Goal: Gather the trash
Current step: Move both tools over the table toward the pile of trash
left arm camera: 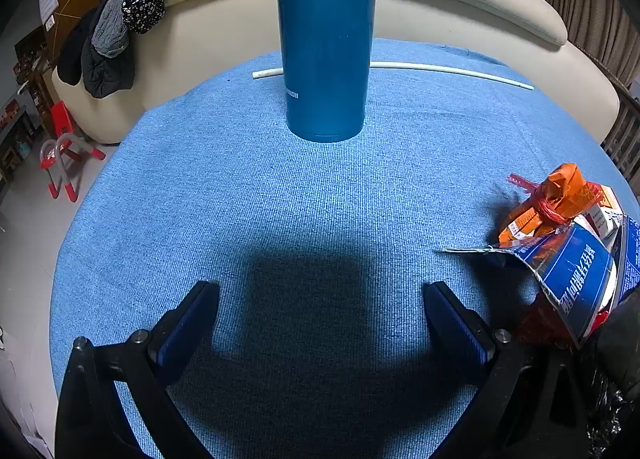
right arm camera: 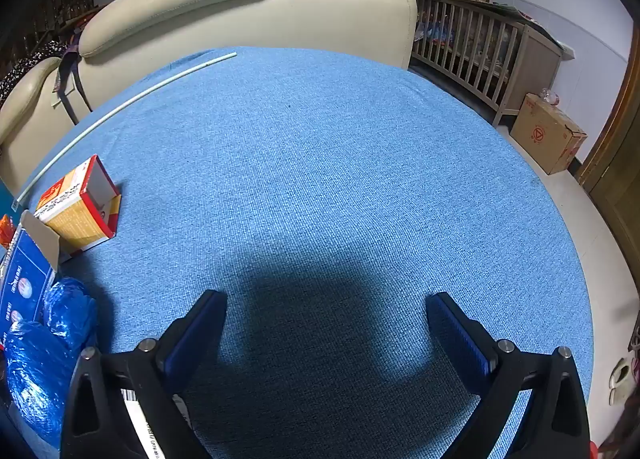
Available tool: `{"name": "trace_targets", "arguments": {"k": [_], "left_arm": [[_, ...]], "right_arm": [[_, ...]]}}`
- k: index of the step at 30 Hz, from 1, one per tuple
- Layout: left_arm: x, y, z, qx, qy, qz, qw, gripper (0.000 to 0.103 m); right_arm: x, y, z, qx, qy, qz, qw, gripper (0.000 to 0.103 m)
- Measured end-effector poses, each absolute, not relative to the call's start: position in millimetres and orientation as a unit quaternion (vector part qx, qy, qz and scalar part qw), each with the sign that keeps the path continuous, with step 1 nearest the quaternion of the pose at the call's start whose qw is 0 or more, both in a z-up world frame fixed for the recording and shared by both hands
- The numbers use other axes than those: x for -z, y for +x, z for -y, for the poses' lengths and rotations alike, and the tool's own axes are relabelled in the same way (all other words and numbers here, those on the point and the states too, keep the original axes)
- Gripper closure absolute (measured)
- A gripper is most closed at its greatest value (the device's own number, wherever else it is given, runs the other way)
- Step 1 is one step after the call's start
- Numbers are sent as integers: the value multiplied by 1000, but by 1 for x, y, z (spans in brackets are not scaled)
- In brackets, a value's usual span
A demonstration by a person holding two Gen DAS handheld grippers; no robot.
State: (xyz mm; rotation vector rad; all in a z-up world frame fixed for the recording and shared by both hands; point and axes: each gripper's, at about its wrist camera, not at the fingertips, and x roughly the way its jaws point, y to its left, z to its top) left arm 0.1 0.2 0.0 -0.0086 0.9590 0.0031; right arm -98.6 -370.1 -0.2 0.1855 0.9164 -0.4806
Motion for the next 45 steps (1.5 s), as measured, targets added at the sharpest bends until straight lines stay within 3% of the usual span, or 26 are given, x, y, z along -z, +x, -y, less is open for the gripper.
{"name": "trace_targets", "arguments": {"k": [19, 30, 37, 45], "left_arm": [[-11, -16, -9, 12, 0, -457, 889, 0], [-64, -55, -23, 10, -7, -401, 916, 0], [-95, -84, -18, 37, -5, -372, 927, 0], [-88, -108, -10, 60, 8, -381, 923, 0]], "right_arm": [[-4, -99, 374, 225, 98, -450, 859, 0], [-84, -176, 353, 207, 97, -341, 912, 0], [-91, -218, 313, 165, 115, -329, 923, 0], [-84, -245, 289, 143, 132, -331, 923, 0]]}}
